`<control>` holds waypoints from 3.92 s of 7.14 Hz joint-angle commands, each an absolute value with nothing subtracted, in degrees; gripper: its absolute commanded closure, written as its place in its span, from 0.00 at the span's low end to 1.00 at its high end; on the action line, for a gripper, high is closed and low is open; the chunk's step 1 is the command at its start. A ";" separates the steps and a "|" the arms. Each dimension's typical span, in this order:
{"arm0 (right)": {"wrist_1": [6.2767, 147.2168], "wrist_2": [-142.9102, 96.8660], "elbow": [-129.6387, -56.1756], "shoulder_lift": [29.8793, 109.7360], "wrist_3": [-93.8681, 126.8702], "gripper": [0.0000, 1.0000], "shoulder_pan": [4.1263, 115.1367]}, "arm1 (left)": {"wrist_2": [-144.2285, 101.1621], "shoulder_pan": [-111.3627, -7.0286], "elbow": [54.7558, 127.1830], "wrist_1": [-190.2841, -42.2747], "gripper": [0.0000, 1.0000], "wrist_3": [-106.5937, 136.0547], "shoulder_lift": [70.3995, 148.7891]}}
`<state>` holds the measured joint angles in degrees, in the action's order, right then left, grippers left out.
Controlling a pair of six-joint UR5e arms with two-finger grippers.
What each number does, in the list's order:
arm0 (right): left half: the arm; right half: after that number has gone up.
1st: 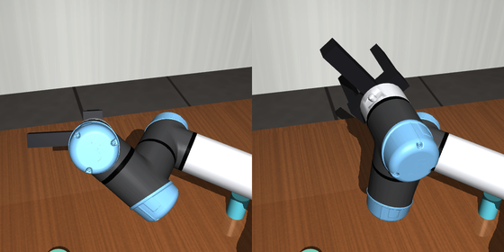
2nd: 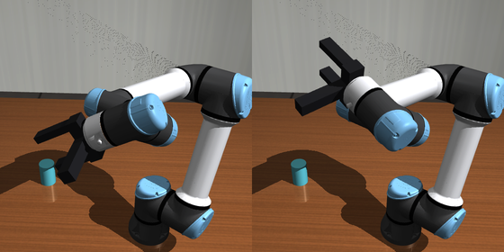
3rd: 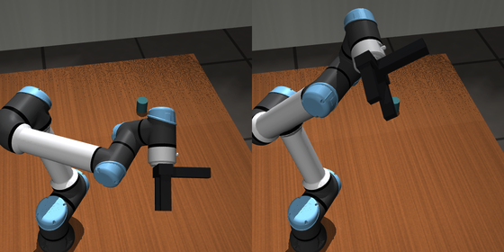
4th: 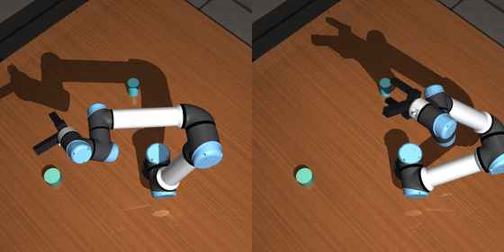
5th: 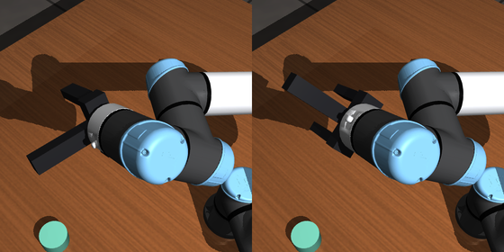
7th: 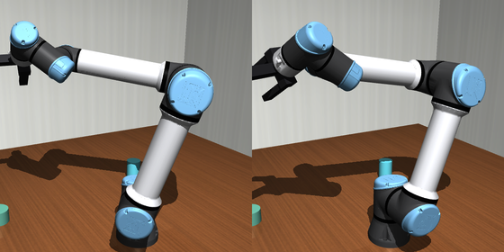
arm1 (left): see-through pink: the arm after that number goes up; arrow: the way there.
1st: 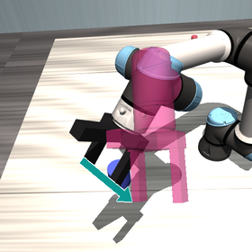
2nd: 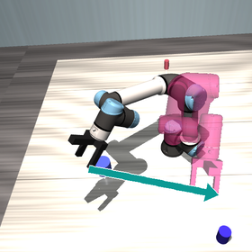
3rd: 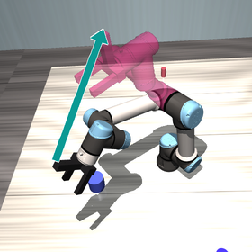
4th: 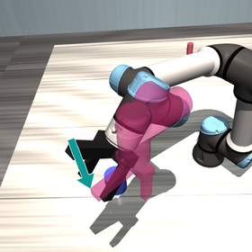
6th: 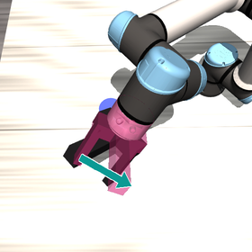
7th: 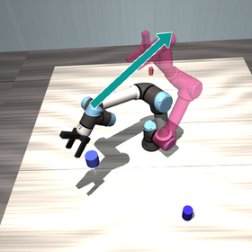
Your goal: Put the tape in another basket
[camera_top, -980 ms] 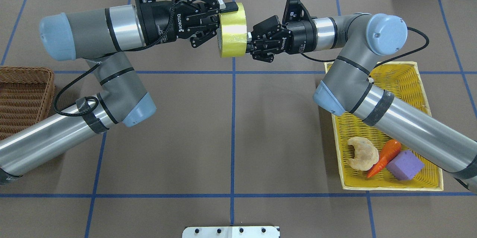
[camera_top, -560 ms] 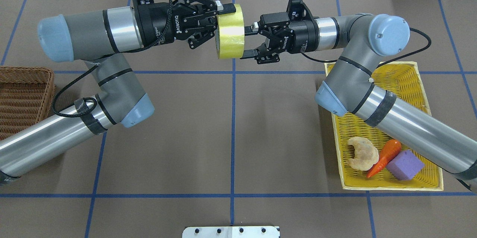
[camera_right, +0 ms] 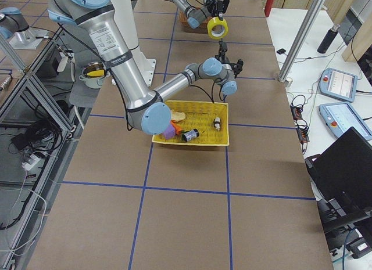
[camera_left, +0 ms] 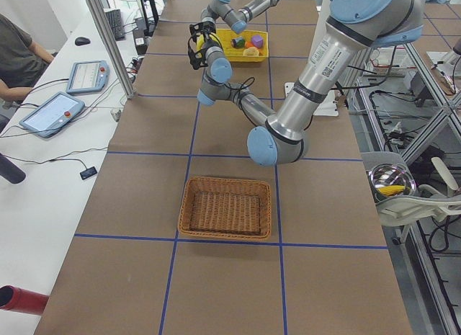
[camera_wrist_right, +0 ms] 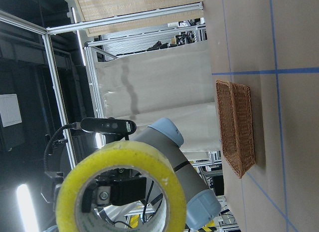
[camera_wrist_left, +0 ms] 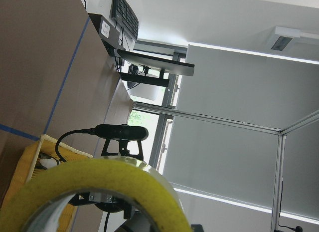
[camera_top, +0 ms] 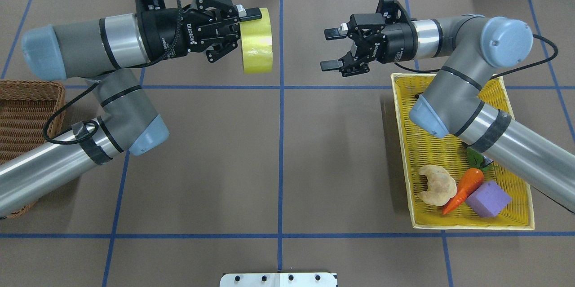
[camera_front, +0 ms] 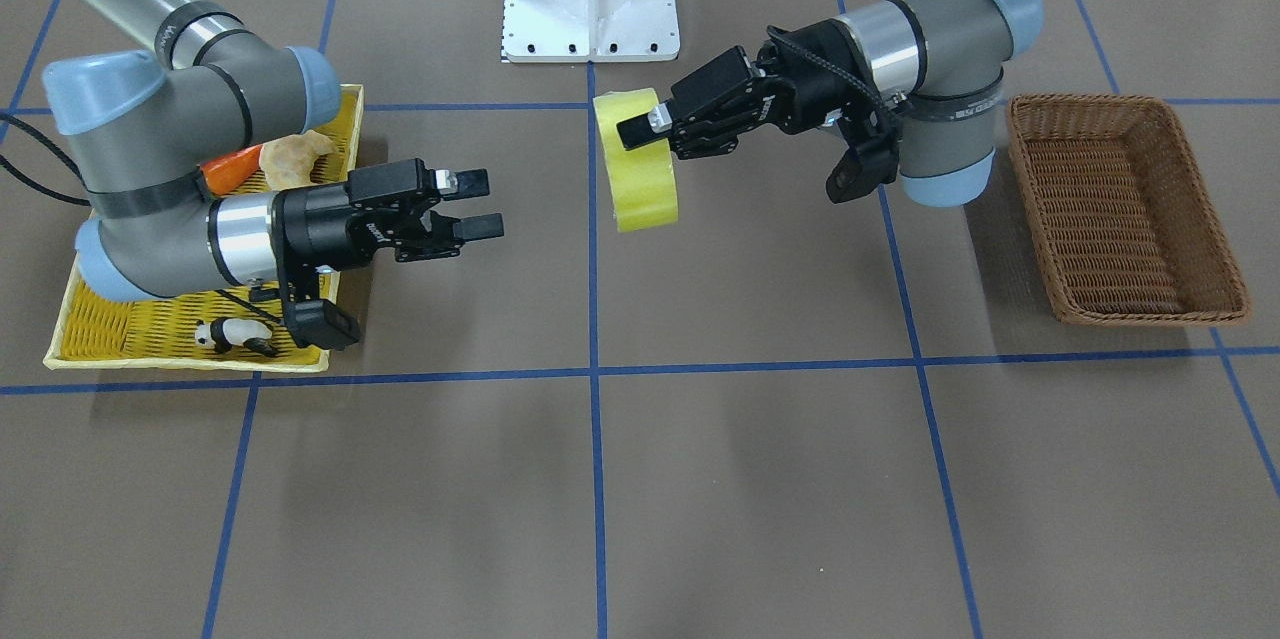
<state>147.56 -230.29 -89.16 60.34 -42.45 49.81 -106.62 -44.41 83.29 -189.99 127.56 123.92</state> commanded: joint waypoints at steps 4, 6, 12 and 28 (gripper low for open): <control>147.74 -202.20 -92.81 63.19 -42.45 0.04 64.39 | -127.44 -65.64 84.12 -185.89 1.00 109.40 107.01; 147.83 -189.90 -92.99 62.85 -38.18 0.04 69.41 | -130.23 -70.46 84.64 -176.54 1.00 91.68 101.70; 147.22 -166.79 -96.59 61.79 -12.25 0.06 72.77 | -129.20 -73.48 84.90 -159.19 1.00 61.57 89.04; 136.23 -148.10 -97.21 61.17 -4.40 0.00 74.00 | -122.08 -55.28 98.53 -119.62 0.53 52.12 83.14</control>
<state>136.25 -147.97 -97.21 61.35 -4.92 74.00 -122.17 -55.42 98.95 -119.62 52.19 83.00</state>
